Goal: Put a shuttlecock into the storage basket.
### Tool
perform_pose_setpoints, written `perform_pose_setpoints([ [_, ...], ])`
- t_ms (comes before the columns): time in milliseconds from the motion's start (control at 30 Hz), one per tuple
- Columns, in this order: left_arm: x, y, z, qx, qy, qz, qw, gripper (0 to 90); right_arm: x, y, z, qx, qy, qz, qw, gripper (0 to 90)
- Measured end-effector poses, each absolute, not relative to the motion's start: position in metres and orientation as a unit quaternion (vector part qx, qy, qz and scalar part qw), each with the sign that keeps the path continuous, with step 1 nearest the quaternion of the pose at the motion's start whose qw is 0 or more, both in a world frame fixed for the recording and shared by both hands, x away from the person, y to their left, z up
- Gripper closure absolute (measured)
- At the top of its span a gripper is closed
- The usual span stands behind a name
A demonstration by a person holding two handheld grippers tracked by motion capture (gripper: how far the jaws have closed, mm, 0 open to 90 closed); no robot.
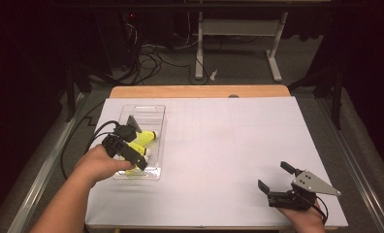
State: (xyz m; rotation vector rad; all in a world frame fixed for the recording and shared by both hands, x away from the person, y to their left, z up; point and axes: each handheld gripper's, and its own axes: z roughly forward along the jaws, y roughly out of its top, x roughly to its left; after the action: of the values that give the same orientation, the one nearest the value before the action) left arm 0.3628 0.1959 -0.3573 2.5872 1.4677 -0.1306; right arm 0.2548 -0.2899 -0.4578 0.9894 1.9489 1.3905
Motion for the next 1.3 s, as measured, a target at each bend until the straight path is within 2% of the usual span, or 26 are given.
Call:
perform_pose_setpoints([
  [267,0.358,0.203,-0.364,0.858,0.497,-0.035,0.123,0.3,0.255,-0.290,-0.458,0.368,0.724,0.516,0.272,0.9],
  [600,0.347,0.207,-0.375,0.853,0.492,0.009,0.174,0.3,0.255,-0.289,-0.458,0.368,0.725,0.515,0.272,0.9],
  [1067,0.323,0.221,-0.398,0.825,0.467,0.083,0.307,0.3,0.256,-0.289,-0.460,0.369,0.726,0.513,0.270,0.9],
  [1233,0.310,0.221,-0.403,0.791,0.466,0.109,0.382,0.3,0.257,-0.288,-0.461,0.371,0.726,0.512,0.269,0.9],
  [1267,0.309,0.227,-0.402,0.809,0.439,0.120,0.372,0.3,0.257,-0.288,-0.461,0.371,0.726,0.512,0.269,0.9],
  [1300,0.307,0.228,-0.403,0.805,0.437,0.125,0.382,0.3,0.257,-0.288,-0.462,0.371,0.726,0.512,0.270,0.8],
])
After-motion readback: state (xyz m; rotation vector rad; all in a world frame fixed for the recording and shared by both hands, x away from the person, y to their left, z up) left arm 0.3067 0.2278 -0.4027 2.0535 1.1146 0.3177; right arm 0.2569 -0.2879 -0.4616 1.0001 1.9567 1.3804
